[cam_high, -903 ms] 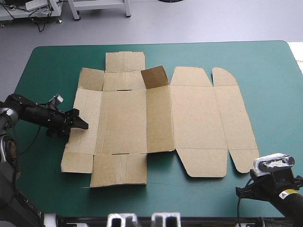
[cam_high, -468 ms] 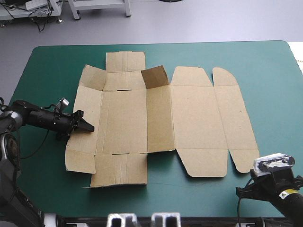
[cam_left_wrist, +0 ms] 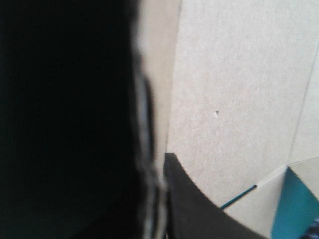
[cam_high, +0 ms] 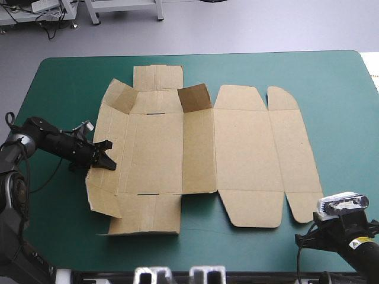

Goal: Fold the box

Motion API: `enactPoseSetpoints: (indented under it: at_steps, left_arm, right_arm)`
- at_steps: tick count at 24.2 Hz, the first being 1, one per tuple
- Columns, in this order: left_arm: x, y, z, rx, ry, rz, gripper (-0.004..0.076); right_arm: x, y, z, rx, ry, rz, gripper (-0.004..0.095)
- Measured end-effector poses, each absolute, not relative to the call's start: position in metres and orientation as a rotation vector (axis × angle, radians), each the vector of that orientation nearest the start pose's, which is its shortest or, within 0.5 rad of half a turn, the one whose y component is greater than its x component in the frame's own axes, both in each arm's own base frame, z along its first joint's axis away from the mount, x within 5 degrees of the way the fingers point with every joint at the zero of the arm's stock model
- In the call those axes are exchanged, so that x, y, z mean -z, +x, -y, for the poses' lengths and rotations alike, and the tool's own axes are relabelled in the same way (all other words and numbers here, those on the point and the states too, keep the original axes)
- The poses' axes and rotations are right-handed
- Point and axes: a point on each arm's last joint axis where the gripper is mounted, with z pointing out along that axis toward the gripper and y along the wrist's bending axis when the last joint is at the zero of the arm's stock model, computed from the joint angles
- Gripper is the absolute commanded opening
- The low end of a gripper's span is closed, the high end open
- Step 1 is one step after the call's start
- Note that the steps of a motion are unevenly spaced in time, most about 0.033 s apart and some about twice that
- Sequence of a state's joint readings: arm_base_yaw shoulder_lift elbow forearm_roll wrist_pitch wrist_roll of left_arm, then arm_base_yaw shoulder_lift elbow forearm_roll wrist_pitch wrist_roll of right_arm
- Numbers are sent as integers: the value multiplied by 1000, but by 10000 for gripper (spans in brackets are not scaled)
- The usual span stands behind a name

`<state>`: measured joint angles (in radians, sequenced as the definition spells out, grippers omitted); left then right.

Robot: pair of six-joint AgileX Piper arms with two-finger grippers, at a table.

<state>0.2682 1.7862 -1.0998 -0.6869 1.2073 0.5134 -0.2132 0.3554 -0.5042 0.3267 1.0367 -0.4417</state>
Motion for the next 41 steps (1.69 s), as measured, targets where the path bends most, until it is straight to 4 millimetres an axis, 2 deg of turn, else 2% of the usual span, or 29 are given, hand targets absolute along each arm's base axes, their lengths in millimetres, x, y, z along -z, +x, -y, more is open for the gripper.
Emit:
enactPoseSetpoints:
  at_steps: [3, 6, 7, 12, 16, 19, 23, 25, 32, 35, 41]
  left_arm:
    - [-225, 314, -27, 762, 83, -2949, -10]
    - [-265, 318, -14, 540, 308, -2883, -10]
    - [-284, 319, -4, 457, 406, -2846, -10]
    - [-344, 324, 45, 246, 721, -2657, -10]
    - [-378, 324, 83, 124, 902, -2495, -10]
    - [-402, 323, 123, -124, 1164, -2243, -10]
    - [-408, 325, 156, -436, 1346, -1994, -10]
    - [-408, 324, 172, -514, 1410, -1897, -10]
    - [-415, 291, 230, -611, 1553, -1635, -10]
    - [-419, 288, 235, -618, 1503, -1617, -10]
    - [-414, 293, 232, -703, 1481, -1590, -10]
  right_arm:
    - [-276, 54, -14, -84, -203, -2302, -24]
    - [-276, 54, -14, -84, -203, -2302, -24]
    - [-276, 54, -14, -84, -203, -2302, -24]
    - [-276, 54, -14, -84, -203, -2302, -24]
    - [-276, 54, -14, -84, -203, -2302, -24]
    - [-276, 54, -14, -84, -203, -2302, -24]
    - [-276, 54, -14, -84, -203, -2302, -24]
    - [-276, 54, -14, -84, -203, -2302, -24]
    - [-276, 54, -14, -76, -220, -2301, -22]
    - [-284, 52, -15, -69, -231, -2284, -22]
    - [-329, 43, -17, -22, -255, -2159, -22]
